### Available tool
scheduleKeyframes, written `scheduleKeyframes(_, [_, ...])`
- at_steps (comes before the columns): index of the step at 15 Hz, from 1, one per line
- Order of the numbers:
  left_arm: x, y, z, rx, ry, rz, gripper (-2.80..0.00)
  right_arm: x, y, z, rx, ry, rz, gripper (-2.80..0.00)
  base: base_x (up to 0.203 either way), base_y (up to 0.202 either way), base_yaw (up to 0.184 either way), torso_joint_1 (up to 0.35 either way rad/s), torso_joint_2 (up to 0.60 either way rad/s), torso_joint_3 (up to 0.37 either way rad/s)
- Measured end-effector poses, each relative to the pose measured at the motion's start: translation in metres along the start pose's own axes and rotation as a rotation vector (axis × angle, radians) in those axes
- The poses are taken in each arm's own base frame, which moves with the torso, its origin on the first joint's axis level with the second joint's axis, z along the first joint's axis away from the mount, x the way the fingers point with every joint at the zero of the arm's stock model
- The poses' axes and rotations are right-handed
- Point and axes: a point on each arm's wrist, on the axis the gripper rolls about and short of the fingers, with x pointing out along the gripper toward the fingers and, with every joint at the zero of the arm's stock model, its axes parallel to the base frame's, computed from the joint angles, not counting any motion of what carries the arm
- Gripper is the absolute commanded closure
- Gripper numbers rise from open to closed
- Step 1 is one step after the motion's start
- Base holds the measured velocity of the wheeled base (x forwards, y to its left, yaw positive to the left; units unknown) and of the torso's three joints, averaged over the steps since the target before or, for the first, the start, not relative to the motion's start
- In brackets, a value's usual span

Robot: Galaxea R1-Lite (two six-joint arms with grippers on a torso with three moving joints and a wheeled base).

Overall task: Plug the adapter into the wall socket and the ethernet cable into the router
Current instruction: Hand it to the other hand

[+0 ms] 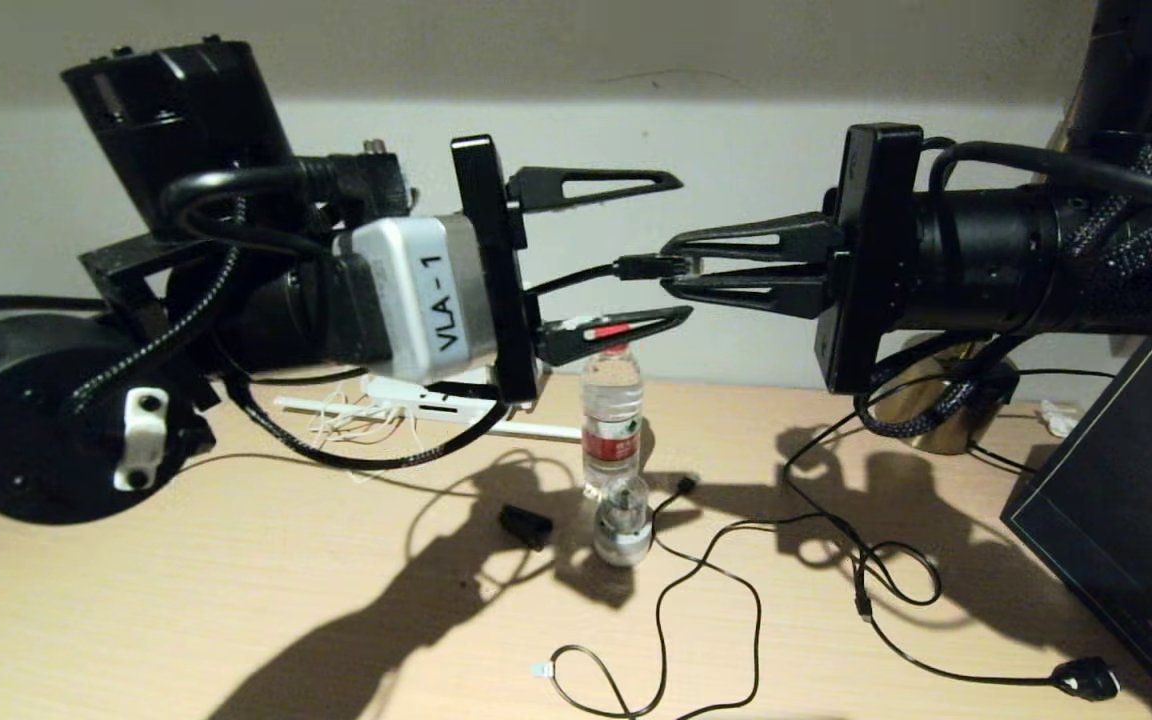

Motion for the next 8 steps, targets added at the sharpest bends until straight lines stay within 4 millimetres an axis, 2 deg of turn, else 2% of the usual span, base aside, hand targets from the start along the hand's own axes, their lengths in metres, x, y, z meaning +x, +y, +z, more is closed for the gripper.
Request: scheduleKeyframes(8, [0.002,-0.010,-0.004,0.002,-0.074,-0.023,-2.80,-0.006,0.004,-0.005,0.010,0.028,0.014,0.00,0.000,0.000,0.000,0.000,0.00,0.000])
